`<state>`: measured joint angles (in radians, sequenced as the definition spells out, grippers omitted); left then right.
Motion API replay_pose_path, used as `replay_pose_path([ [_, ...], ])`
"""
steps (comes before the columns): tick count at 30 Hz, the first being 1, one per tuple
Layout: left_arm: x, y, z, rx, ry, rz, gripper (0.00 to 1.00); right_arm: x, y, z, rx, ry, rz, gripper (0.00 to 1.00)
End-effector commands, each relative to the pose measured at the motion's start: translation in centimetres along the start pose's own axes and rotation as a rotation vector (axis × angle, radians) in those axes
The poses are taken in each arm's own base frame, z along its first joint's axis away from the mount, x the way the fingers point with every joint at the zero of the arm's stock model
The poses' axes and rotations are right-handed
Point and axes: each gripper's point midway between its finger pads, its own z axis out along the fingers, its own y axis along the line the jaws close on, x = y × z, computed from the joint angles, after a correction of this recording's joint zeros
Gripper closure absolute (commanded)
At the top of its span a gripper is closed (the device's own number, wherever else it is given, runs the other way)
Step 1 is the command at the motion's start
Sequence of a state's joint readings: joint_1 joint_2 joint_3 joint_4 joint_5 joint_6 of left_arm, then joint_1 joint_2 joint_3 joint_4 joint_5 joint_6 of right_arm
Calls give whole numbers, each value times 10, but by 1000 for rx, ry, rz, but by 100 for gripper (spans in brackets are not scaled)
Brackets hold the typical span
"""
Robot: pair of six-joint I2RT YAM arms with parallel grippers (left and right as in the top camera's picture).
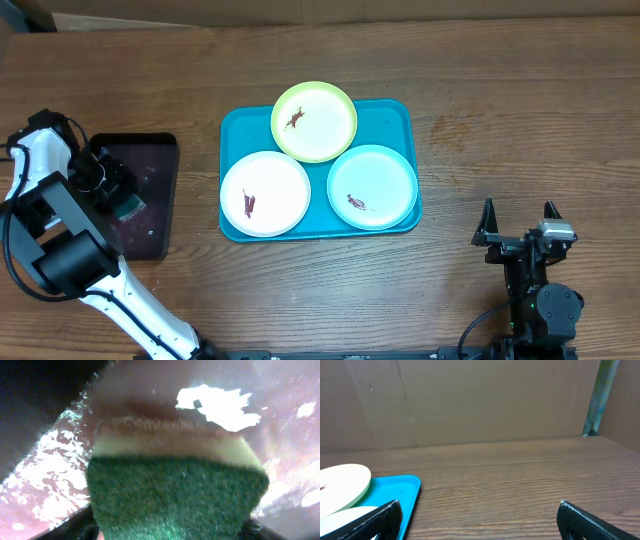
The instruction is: Clean dirty plates on tray and stack at the side
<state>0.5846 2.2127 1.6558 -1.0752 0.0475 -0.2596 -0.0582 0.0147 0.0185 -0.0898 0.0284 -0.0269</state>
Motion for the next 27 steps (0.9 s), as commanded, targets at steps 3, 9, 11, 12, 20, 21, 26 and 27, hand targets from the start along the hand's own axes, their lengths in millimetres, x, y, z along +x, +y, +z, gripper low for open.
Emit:
replay_pose_path([
  [3, 2, -5, 17, 25, 24, 14, 85, 1, -1, 0, 1, -8, -7, 0],
  [9, 8, -4, 17, 22, 48, 9, 96, 1, -1, 0, 1, -8, -7, 0],
  [11, 11, -3, 16, 19, 59, 8, 96, 1, -1, 0, 1, -8, -7, 0],
  [12, 13, -3, 13, 16, 70, 8, 96, 1, -1, 0, 1, -8, -7, 0],
  [20, -2, -13, -53, 41, 49, 17, 96, 1, -1, 0, 1, -8, -7, 0],
  [21, -6, -17, -67, 58, 35, 25, 96, 1, -1, 0, 1, -8, -7, 0],
  [26, -16, -43, -131, 189, -47, 84, 96, 1, -1, 0, 1, -8, -7, 0],
  [27, -17, -49, -144, 225, -64, 102, 96, 1, -1, 0, 0, -8, -7, 0],
])
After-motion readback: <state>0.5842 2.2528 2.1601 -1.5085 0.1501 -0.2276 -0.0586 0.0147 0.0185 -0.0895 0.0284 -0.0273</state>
